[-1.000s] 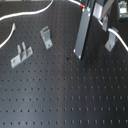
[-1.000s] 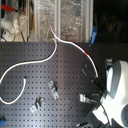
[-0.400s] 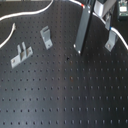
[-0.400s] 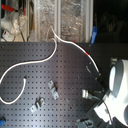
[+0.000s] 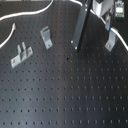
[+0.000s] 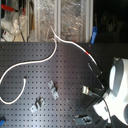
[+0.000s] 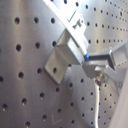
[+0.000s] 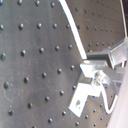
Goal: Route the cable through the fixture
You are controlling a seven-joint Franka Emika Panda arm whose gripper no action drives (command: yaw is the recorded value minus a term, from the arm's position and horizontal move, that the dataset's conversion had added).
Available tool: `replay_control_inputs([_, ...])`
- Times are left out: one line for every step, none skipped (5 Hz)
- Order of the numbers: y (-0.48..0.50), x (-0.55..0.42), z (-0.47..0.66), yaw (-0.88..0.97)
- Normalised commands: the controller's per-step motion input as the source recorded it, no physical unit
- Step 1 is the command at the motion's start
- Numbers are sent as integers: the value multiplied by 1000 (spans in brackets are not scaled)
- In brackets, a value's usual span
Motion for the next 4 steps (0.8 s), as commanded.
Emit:
replay_control_inputs([27,-106,271,0])
replay_control_inputs([277,-40,62,-54])
replay_control_inputs([384,-252,34,0])
replay_control_inputs([315,-228,-5,0])
